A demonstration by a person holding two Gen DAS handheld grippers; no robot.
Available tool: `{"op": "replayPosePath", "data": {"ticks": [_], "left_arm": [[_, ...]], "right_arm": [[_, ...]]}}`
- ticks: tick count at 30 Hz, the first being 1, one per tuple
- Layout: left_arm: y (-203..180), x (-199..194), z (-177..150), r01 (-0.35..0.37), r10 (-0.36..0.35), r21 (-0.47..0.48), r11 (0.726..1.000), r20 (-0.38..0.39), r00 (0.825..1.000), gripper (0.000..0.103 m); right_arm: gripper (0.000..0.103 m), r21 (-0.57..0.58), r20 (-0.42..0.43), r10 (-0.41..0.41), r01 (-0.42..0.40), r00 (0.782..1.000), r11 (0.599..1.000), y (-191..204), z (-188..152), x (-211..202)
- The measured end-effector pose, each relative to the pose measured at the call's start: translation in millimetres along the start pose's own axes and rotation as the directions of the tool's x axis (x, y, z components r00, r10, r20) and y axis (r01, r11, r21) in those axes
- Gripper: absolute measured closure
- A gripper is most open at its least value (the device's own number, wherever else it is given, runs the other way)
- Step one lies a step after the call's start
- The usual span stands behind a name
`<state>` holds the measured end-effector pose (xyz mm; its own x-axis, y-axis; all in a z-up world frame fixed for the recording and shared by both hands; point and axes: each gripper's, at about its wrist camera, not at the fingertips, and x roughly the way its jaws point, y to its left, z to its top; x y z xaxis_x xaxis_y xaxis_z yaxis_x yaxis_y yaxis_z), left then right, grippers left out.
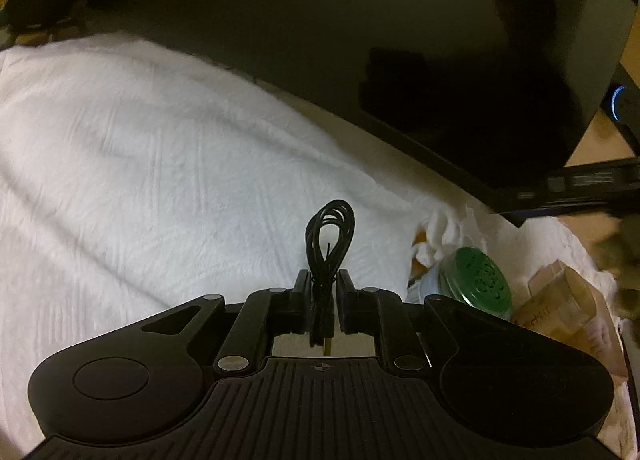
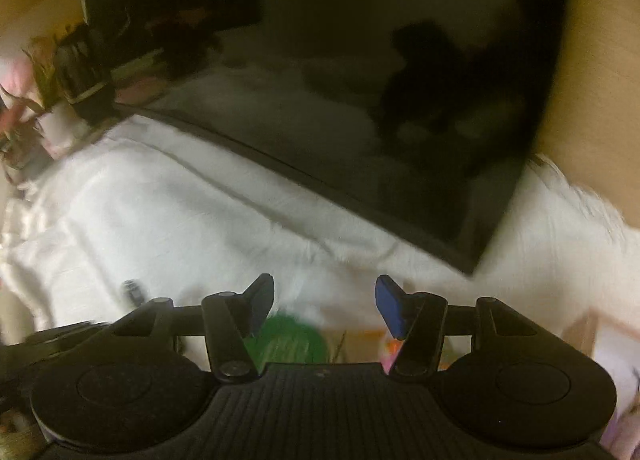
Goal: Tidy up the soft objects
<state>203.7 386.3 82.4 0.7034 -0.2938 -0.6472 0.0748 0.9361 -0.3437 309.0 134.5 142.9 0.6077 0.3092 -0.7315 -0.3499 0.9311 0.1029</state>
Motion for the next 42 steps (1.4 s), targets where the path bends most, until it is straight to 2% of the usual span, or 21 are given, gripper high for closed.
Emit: {"op": "replayPosePath", "data": {"ticks": [4,7,9,10,11,14,20,25,34,42], "left_arm": [[-3,2,3,0.010,-0.008,0.050,0.999,-0.043,0.999,0.087],[-3,3,4,0.013,-0.007,0.082,0.997,-0.080,0.997,0.087],[-2,4,7,0.008,0.001,0.096,0.995,-0.099,0.995,0.087],[-1,4,9,0.004,0.006,0.100,0.995,-0.106,0.994,0.087],[0,5,10,0.003,0.008,0.100,0.995,-0.112,0.994,0.087],[2,7,16,0.011,0.000,0.085,0.996,-0.129,0.992,0.087],[-9,4,33,0.022,-0.009,0.104,0.994,-0.126,0.992,0.087],[-31,0,46,0.038,-0.022,0.139,0.990,-0.109,0.994,0.087],[-86,-18,60,0.082,-0.067,0.220,0.972,-0.078,0.995,0.087],[-155,-18,52,0.161,-0.143,0.282,0.946,-0.083,0.986,0.087]], "right_arm": [[0.047,-0.059,-0.080,-0.076,0.072,0.994,0.996,14,7,41],[0.049,-0.040,-0.135,-0.072,0.067,0.988,0.997,11,8,64],[0.069,-0.010,-0.155,-0.054,0.053,0.986,0.999,6,5,67],[0.084,0.006,-0.162,-0.046,0.047,0.986,0.999,3,5,66],[0.092,0.023,-0.158,-0.037,0.041,0.987,0.999,0,6,62],[0.099,0.014,-0.091,-0.011,0.012,0.996,1.000,-3,6,30],[0.100,-0.002,0.046,0.040,-0.040,0.998,0.999,-8,10,-42],[0.100,-0.002,0.105,0.040,-0.040,0.994,0.999,-20,-1,-83],[0.100,0.043,0.216,-0.017,0.008,0.976,0.999,-41,-14,-145],[0.100,0.080,0.282,-0.097,0.077,0.955,0.994,-93,-41,-210]]}}
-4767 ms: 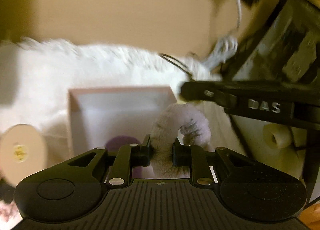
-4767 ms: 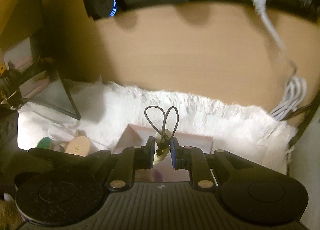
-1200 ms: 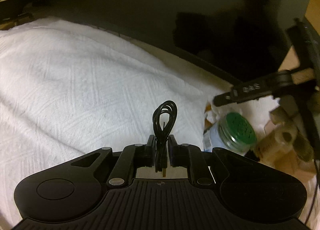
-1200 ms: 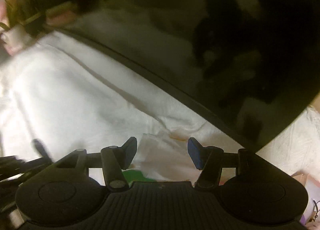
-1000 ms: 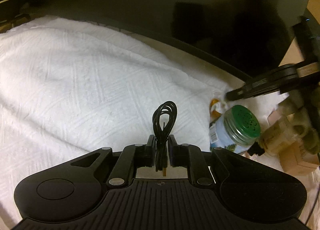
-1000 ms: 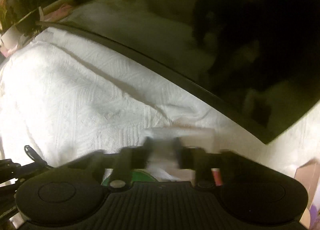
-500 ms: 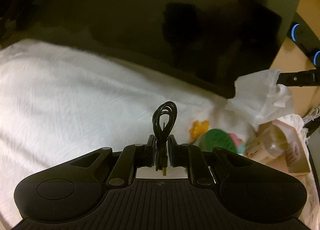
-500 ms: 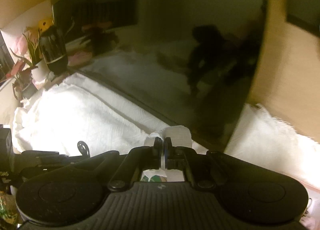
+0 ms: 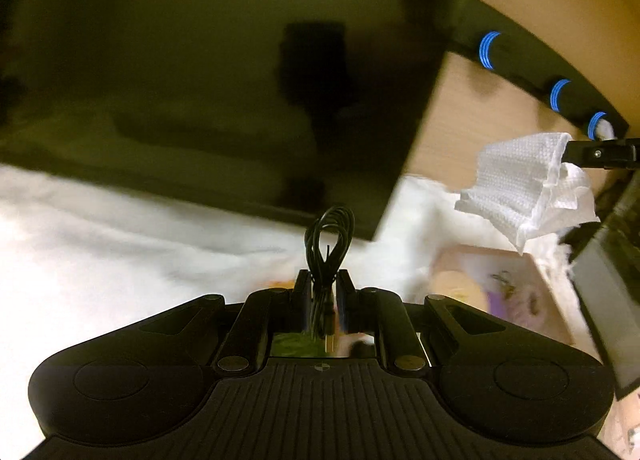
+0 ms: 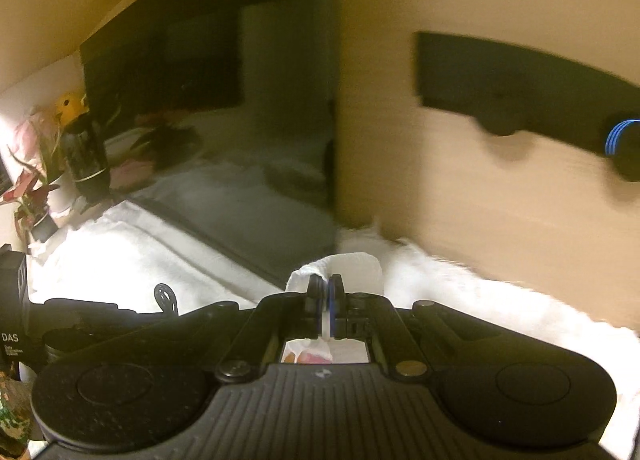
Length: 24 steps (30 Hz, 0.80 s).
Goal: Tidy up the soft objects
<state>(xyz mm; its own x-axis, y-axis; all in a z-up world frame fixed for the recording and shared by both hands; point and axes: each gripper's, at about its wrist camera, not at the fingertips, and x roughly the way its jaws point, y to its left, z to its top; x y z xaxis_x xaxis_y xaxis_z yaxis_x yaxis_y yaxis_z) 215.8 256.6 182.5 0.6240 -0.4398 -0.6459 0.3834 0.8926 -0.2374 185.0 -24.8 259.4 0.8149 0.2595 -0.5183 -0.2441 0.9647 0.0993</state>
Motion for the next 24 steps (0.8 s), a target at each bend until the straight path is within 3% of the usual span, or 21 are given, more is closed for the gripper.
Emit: {"op": "replayPosePath", "data": {"ticks": [5,10,16,24], "left_arm": [[-52,14,5,0.089,-0.088,0.031,0.996,-0.026,0.996,0.087],[-114,34,6,0.195,-0.188,0.071,0.978,-0.086,0.978,0.087],[-186,75,-7,0.317,-0.294,0.091,0.944,-0.201,0.935,0.087],[-238,155,-33,0.362,-0.308,0.080,0.929,-0.377,0.874,0.087]], "right_arm": [[0.100,0.044,0.030,-0.051,0.050,0.998,0.998,-44,-11,-31],[0.100,0.078,0.028,-0.096,0.094,0.995,0.993,-88,-31,-52],[0.100,0.125,0.006,-0.114,0.112,0.993,0.986,-134,-55,-65],[0.100,0.214,-0.068,-0.084,0.097,0.994,0.972,-178,-85,-39]]}}
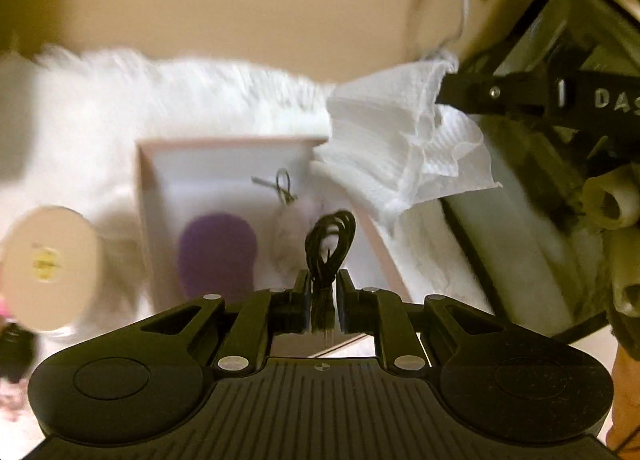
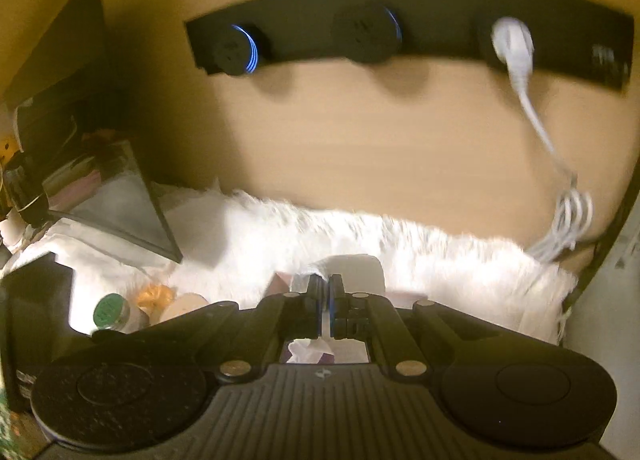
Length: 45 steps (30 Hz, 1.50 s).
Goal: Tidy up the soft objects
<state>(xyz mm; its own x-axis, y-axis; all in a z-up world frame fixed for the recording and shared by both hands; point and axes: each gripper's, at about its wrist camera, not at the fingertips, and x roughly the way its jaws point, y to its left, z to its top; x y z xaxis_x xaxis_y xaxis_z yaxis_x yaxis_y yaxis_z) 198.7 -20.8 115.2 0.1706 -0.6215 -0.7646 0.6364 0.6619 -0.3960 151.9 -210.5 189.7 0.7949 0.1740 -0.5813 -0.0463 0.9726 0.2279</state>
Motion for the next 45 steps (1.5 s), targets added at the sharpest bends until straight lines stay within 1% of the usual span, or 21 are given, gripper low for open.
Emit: {"op": "replayPosePath", "data": {"ticks": [2,4,8,10,12,14,15,17,21,24,29,33,38,43,45], "left_arm": [[1,19,2,-0.015,0.015,0.009,1.000,-0.035,0.999,0.087],[0,37,5,-0.041,0.044,0.039,0.998,-0.061,0.997,0.087],[-4,57,7,-0.128,0.135,0.108,0.986,-0.068,0.988,0.086],[-4,67,7,-0.169,0.181,0.134,0.976,-0.081,0.980,0.085],[-6,79,6,-0.210,0.229,0.173,0.962,-0.104,0.968,0.084],[0,81,-2,-0.238,0.264,0.196,0.951,-0.119,0.957,0.083],[1,85,-4,-0.236,0.262,0.193,0.952,-0.122,0.957,0.081],[3,89,-6,-0.218,0.243,0.179,0.959,-0.131,0.961,0.084],[8,91,-3,-0.209,0.231,0.160,0.965,-0.132,0.964,0.080],[13,92,-1,-0.201,0.219,0.138,0.970,-0.132,0.967,0.080],[11,93,-2,-0.202,0.220,0.140,0.969,-0.134,0.966,0.081],[10,89,-1,-0.185,0.201,0.129,0.974,-0.125,0.972,0.081],[13,65,-4,-0.154,0.161,0.096,0.983,-0.072,0.984,0.080],[20,32,-7,-0.144,0.143,0.041,0.989,0.031,0.989,0.080],[25,20,-7,-0.135,0.134,0.015,0.991,0.078,0.988,0.080]], "right_arm": [[0.100,0.024,-0.023,0.012,-0.011,1.000,1.000,-8,-4,12],[0.100,0.040,-0.042,0.022,-0.021,0.999,0.999,-15,-7,26],[0.100,0.053,-0.072,0.027,-0.023,0.997,0.998,-24,-12,58],[0.100,0.063,-0.095,0.026,-0.020,0.995,0.998,-30,-16,76],[0.100,0.074,-0.133,0.020,-0.010,0.991,0.997,-34,-20,96],[0.100,0.079,-0.166,0.015,-0.002,0.986,0.997,-39,-26,114],[0.100,0.081,-0.181,0.013,0.002,0.983,0.997,-40,-29,122],[0.100,0.093,-0.209,0.010,0.010,0.978,0.996,-45,-34,136],[0.099,0.108,-0.236,0.011,0.015,0.972,0.994,-49,-37,152],[0.099,0.108,-0.240,0.009,0.017,0.971,0.994,-50,-36,155],[0.099,0.119,-0.255,-0.003,0.035,0.967,0.992,-56,-40,157],[0.099,0.122,-0.254,-0.009,0.041,0.967,0.992,-57,-43,155],[0.096,0.140,-0.258,-0.015,0.053,0.966,0.989,-59,-47,152],[0.089,0.130,-0.258,-0.049,0.085,0.965,0.988,-57,-47,142],[0.084,0.135,-0.240,-0.051,0.086,0.969,0.987,-55,-45,131]]}}
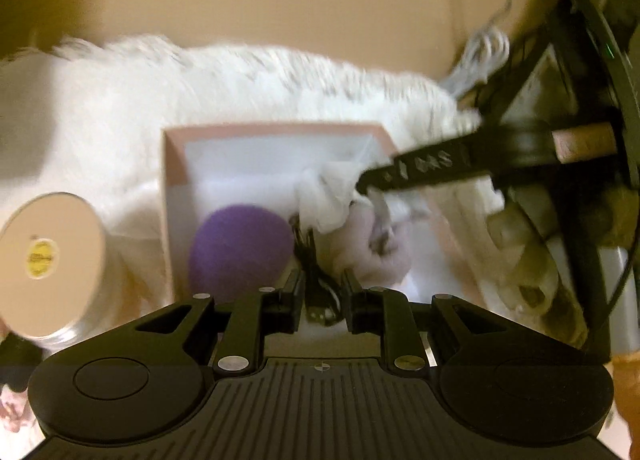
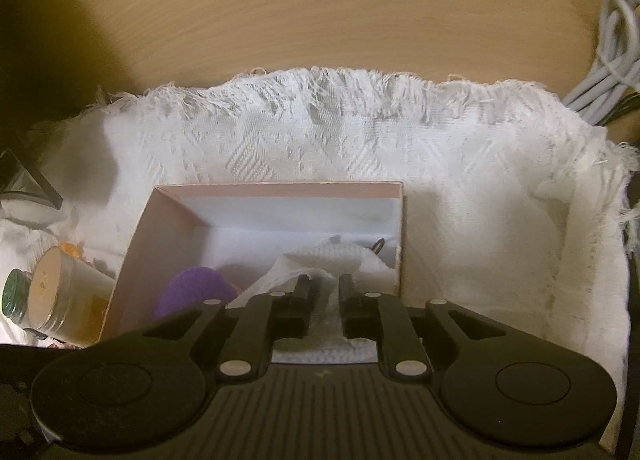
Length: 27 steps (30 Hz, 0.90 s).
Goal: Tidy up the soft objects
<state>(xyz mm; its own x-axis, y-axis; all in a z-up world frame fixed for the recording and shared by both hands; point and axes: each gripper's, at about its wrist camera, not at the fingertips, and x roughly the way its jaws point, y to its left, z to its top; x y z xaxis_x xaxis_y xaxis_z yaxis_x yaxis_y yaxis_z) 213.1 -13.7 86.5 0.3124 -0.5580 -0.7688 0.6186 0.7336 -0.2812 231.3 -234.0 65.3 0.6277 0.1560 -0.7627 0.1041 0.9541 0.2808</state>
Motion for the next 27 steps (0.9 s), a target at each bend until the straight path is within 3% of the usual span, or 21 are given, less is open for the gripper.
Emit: {"op": "replayPosePath", "data": {"ticks": [6,13,20,22,25,27], "left_arm": [[2,-26,-3,0.027,-0.023,-0.039,0.999,0.092,0.995,0.080],[-16,-33,-15,-0.021,0.019,0.016,1.000,0.137,0.990,0.080],[10,-63,-46,-0.074,0.079,-0.036,0.997,0.198,0.977,0.080],[24,-80,-61,-0.123,0.133,-0.059,0.991,0.241,0.961,0.080],[47,-109,-85,-0.215,0.235,-0.098,0.972,0.302,0.924,0.080],[69,-125,-101,-0.269,0.302,-0.146,0.952,0.315,0.900,0.080]], "right_arm": [[0.076,-0.012,0.108,0.004,-0.003,0.994,1.000,6,-3,-45],[0.073,-0.041,0.190,-0.017,0.025,0.982,0.999,13,-14,-78],[0.072,-0.086,0.253,-0.051,0.075,0.966,0.993,29,-34,-93],[0.069,-0.126,0.293,-0.054,0.095,0.955,0.988,39,-42,-98],[0.058,-0.185,0.352,-0.053,0.125,0.935,0.975,59,-57,-106],[0.058,-0.220,0.358,-0.019,0.104,0.934,0.970,73,-66,-109]]}}
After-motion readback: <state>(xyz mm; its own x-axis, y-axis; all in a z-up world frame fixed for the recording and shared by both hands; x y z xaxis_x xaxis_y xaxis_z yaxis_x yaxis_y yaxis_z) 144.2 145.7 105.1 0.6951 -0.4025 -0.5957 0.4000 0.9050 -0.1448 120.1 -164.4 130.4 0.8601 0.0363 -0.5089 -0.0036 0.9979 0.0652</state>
